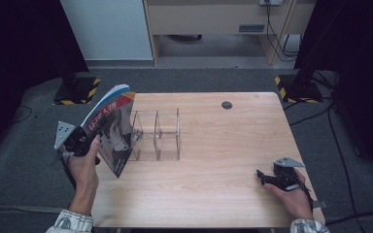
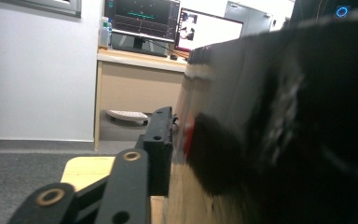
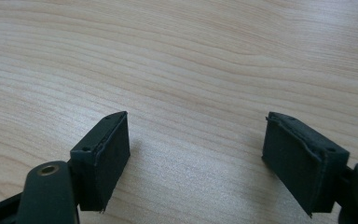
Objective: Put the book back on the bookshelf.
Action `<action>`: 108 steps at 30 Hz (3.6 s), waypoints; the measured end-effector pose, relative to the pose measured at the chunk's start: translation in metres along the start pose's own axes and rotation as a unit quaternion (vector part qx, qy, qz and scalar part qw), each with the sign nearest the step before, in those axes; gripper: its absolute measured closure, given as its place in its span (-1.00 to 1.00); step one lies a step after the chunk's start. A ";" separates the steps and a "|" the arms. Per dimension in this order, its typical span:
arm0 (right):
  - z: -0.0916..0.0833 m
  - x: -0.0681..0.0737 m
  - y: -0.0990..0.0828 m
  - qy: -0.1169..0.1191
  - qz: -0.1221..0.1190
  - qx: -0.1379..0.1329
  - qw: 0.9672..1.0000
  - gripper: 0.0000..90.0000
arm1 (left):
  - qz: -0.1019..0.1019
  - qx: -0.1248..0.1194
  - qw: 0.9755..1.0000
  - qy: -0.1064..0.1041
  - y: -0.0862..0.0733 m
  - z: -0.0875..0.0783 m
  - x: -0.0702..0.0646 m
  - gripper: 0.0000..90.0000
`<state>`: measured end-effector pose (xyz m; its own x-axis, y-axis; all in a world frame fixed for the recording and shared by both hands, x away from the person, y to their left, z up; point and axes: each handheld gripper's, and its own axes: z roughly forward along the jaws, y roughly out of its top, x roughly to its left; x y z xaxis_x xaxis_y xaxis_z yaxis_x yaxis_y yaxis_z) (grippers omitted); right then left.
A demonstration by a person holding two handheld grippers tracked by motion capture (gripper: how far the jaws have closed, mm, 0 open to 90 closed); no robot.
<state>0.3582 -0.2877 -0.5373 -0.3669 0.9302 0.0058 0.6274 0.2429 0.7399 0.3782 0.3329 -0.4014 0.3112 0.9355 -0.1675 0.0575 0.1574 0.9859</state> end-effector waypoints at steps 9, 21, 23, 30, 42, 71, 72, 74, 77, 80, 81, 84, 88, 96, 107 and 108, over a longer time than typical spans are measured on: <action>0.000 0.000 0.000 0.002 -0.002 0.000 1.000 -0.50 | 0.007 -0.006 1.000 0.006 0.002 0.000 -0.002 -0.05; 0.000 0.000 0.000 0.003 -0.002 0.000 1.000 -0.51 | 0.022 0.018 1.000 0.002 0.004 0.000 -0.006 -0.59; 0.000 0.000 0.000 0.003 -0.003 0.000 1.000 -0.51 | 0.024 0.023 0.999 0.004 0.005 -0.001 -0.007 -0.66; 0.000 0.000 0.000 0.003 -0.002 0.001 1.000 -0.51 | 0.030 0.041 0.999 0.007 0.004 -0.005 -0.007 -0.82; 0.000 0.000 0.000 0.003 -0.003 0.000 1.000 -0.51 | 0.045 0.055 0.997 0.002 0.000 -0.011 -0.011 -0.93; 0.000 0.001 0.000 0.003 -0.001 0.001 1.000 -0.52 | 0.069 0.080 0.994 0.000 -0.017 -0.041 -0.016 -0.96; 0.000 0.001 0.000 0.003 -0.002 0.001 1.000 -0.52 | 0.068 0.081 0.994 0.002 -0.018 -0.043 -0.015 -0.96; 0.000 0.001 0.000 0.003 0.000 0.001 1.000 -0.52 | 0.060 0.086 0.994 0.003 -0.021 -0.046 -0.014 -0.95; 0.000 0.001 0.000 0.003 0.000 0.001 1.000 -0.52 | 0.058 0.090 0.994 0.003 -0.024 -0.051 -0.015 -0.95; 0.001 0.001 0.000 0.003 0.001 0.002 1.000 -0.53 | 0.062 0.093 0.994 0.002 -0.027 -0.056 -0.018 -0.95; 0.001 0.001 0.000 0.003 0.001 0.002 1.000 -0.53 | 0.062 0.093 0.994 0.002 -0.027 -0.056 -0.018 -0.96; 0.001 0.001 0.001 0.003 0.000 0.001 1.000 -0.54 | 0.071 0.102 0.992 0.006 -0.031 -0.058 -0.021 -0.97; 0.001 0.001 0.001 0.004 -0.001 0.002 1.000 -0.54 | 0.070 0.113 0.991 0.005 -0.036 -0.060 -0.023 -0.97; 0.001 0.001 0.001 0.003 -0.001 0.002 1.000 -0.54 | 0.088 0.136 0.987 0.004 -0.043 -0.066 -0.030 -0.97; 0.001 0.002 0.000 0.003 -0.001 0.002 1.000 -0.54 | 0.089 0.161 0.983 0.009 -0.050 -0.081 -0.037 -0.95; 0.001 0.002 0.000 0.004 -0.003 0.001 1.000 -0.54 | 0.090 0.160 0.983 0.009 -0.050 -0.082 -0.037 -0.94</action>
<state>0.3582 -0.2858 -0.5375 -0.3767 0.9263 0.0059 0.6266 0.2501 0.7381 0.2862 0.3162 -0.4443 0.3276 0.9447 0.0126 0.2989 -0.1163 0.9472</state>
